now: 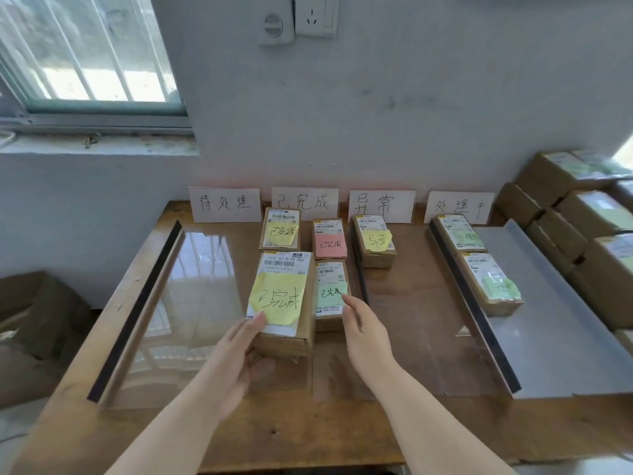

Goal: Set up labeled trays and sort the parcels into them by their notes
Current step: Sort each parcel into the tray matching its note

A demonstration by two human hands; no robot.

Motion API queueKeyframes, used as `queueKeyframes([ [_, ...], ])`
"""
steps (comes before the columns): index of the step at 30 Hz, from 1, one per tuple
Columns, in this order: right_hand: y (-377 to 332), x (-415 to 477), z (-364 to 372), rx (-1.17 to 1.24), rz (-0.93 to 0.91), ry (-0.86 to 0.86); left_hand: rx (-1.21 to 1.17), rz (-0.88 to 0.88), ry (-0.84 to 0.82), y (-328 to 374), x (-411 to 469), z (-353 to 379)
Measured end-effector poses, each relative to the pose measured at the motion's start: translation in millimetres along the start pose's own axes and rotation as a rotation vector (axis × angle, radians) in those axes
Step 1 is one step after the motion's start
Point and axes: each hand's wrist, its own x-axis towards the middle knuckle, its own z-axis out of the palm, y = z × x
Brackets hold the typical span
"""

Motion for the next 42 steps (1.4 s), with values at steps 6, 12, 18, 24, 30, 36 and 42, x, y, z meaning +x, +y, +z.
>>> queueKeyframes([
  [6, -1, -22, -10, 0.337, 0.074, -0.081, 0.216, -0.031, -0.115, -14, 1, 30],
  [12, 24, -33, -19, 0.289, 0.152, -0.079, 0.616, -0.076, -0.199, -32, -2, 41],
  [18, 34, -37, -15, 0.197, 0.223, -0.079, 0.833, -0.06, -0.227, -43, 0, 39],
  [24, 42, -30, -14, 0.065, 0.245, -0.06, 0.915, 0.026, -0.204, -50, 3, 48],
  [30, 45, -29, -18, -0.102, 0.232, -0.054, 0.999, 0.047, -0.237, -53, 8, 50],
  [36, 34, -26, -25, -0.224, 0.229, -0.107, 1.102, 0.047, -0.215, -52, 20, 42],
  [42, 23, -26, -37, -0.284, 0.151, -0.094, 1.139, 0.16, -0.138, -39, 19, 41],
])
